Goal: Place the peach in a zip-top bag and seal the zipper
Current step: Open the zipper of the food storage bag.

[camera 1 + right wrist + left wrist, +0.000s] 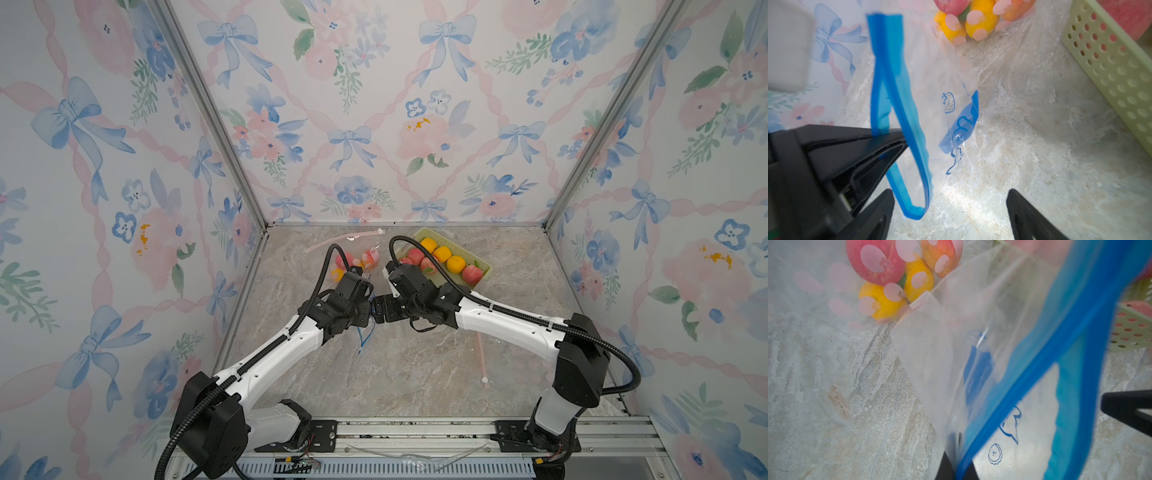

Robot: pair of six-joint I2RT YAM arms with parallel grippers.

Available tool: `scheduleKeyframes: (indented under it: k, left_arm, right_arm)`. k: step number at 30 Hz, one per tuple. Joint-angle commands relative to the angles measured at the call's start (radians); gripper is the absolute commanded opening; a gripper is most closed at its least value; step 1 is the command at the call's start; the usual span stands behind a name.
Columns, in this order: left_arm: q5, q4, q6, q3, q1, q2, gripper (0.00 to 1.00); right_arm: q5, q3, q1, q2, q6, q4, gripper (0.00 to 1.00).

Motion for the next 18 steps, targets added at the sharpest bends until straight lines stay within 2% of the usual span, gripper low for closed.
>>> scheduleKeyframes:
  k: [1,5,10,14,18]
  left_arm:
    - [0.058,-0.019,0.023,0.036,0.013,-0.016,0.0]
    - [0.117,-0.018,0.024,0.043,0.014,-0.022,0.0]
    - [0.162,-0.015,0.009,0.055,0.014,-0.007,0.0]
    - [0.208,-0.004,-0.002,0.066,0.012,0.02,0.0]
    - [0.23,0.012,-0.001,0.07,0.01,0.033,0.0]
  right_arm:
    - [0.003,-0.023,-0.041,-0.085,-0.016,-0.001,0.85]
    - [0.059,-0.049,-0.129,-0.146,-0.02,-0.062,0.81]
    - [0.064,-0.065,-0.3,-0.143,-0.032,-0.104,0.81]
    - [0.045,-0.038,-0.409,-0.067,-0.037,-0.079,0.81]
    - [0.043,0.015,-0.475,0.069,-0.002,-0.044,0.84]
